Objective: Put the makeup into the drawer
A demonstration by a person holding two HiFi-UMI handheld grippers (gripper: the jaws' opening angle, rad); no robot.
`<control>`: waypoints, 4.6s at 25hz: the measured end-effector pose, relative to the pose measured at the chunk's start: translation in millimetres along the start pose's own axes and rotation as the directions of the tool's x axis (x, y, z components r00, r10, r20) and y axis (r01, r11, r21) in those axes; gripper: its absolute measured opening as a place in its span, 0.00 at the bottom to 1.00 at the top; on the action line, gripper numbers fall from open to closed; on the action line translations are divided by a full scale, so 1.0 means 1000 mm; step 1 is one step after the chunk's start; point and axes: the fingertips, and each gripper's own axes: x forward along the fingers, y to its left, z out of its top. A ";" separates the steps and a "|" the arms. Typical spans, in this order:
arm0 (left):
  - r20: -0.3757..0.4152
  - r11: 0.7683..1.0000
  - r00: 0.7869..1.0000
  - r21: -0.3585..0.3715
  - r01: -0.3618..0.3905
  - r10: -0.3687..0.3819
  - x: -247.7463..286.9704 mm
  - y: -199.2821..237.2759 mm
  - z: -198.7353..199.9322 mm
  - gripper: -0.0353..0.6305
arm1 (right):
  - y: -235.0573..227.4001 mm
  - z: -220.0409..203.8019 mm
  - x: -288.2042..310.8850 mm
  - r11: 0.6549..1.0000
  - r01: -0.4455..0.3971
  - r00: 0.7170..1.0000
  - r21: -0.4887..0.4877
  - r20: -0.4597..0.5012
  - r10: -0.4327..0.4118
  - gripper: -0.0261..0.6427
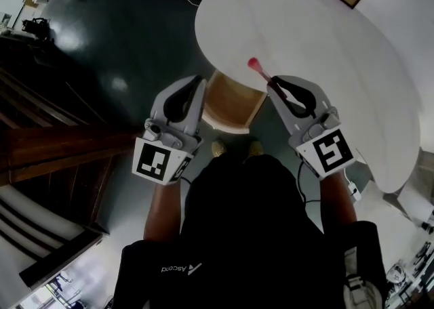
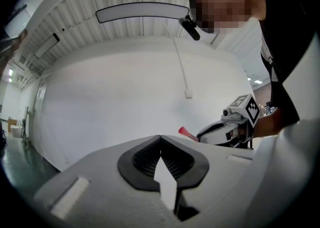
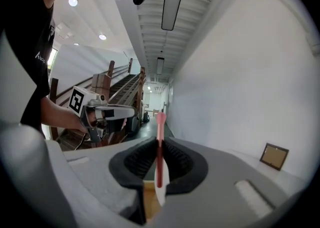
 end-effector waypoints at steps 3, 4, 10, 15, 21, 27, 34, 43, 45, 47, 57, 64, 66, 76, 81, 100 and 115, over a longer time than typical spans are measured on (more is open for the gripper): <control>-0.002 1.000 1.000 -0.004 -0.019 0.019 -0.014 0.017 -0.001 0.07 | 0.020 -0.008 0.022 0.999 -0.041 0.998 -0.012 -0.045 0.041 0.12; -0.006 1.000 1.000 -0.009 -0.028 0.028 -0.019 0.024 -0.003 0.07 | 0.026 -0.012 0.031 0.998 -0.057 0.996 -0.014 -0.065 0.056 0.12; -0.038 0.995 0.996 -0.054 -0.084 0.082 -0.046 0.059 -0.025 0.07 | 0.058 -0.056 0.081 0.988 -0.155 0.968 -0.012 -0.204 0.149 0.12; -0.061 0.991 0.993 -0.077 -0.106 0.102 -0.062 0.076 -0.039 0.07 | 0.082 -0.109 0.113 0.972 -0.234 0.920 -0.033 -0.330 0.210 0.12; -0.092 0.988 0.989 -0.091 -0.126 0.117 -0.073 0.090 -0.056 0.07 | 0.103 -0.176 0.140 0.937 -0.335 0.834 -0.094 -0.493 0.249 0.12; -0.113 0.986 0.986 -0.099 -0.134 0.122 -0.080 0.098 -0.076 0.07 | 0.120 -0.235 0.160 0.906 -0.416 0.750 -0.081 -0.594 0.291 0.12; -0.171 0.978 0.976 -0.133 -0.161 0.138 -0.093 0.107 -0.106 0.07 | 0.123 -0.300 0.181 0.886 -0.462 0.647 -0.045 -0.699 0.303 0.12; -0.214 0.970 0.966 -0.158 -0.184 0.148 -0.103 0.114 -0.126 0.07 | 0.125 -0.363 0.205 0.839 -0.541 0.533 -0.051 -0.793 0.296 0.12; -0.227 0.968 0.961 -0.157 -0.197 0.159 -0.109 0.118 -0.129 0.07 | 0.128 -0.375 0.209 0.831 -0.555 0.509 -0.044 -0.808 0.297 0.12; -0.236 0.966 0.957 -0.155 -0.206 0.167 -0.117 0.125 -0.132 0.07 | 0.131 -0.385 0.216 0.826 -0.562 0.487 -0.039 -0.823 0.293 0.12; -0.270 0.962 0.945 -0.149 -0.229 0.183 -0.131 0.132 -0.144 0.07 | 0.132 -0.422 0.226 0.816 -0.577 0.410 -0.020 -0.871 0.269 0.12; -0.282 0.965 0.946 -0.155 -0.213 0.163 -0.134 0.133 -0.146 0.07 | 0.131 -0.419 0.226 0.831 -0.556 0.417 -0.017 -0.870 0.261 0.14; -0.281 0.967 0.947 -0.156 -0.204 0.154 -0.133 0.132 -0.147 0.07 | 0.129 -0.415 0.226 0.837 -0.547 0.434 -0.024 -0.863 0.259 0.14; -0.231 0.979 0.968 -0.152 -0.139 0.101 -0.117 0.123 -0.135 0.07 | 0.132 -0.313 0.215 0.921 -0.387 0.671 -0.043 -0.699 0.249 0.12; -0.186 0.984 0.980 -0.148 -0.104 0.076 -0.100 0.111 -0.115 0.07 | 0.131 -0.238 0.192 0.943 -0.327 0.794 -0.057 -0.558 0.241 0.08; -0.018 0.996 1.000 -0.088 0.021 -0.023 -0.057 0.064 -0.034 0.07 | 0.102 0.000 0.112 0.987 -0.158 0.986 0.027 0.055 0.157 0.04; 0.044 0.994 0.994 -0.048 0.101 -0.099 -0.042 0.013 0.002 0.07 | 0.077 0.044 0.044 0.995 -0.084 0.965 0.055 0.255 0.067 0.04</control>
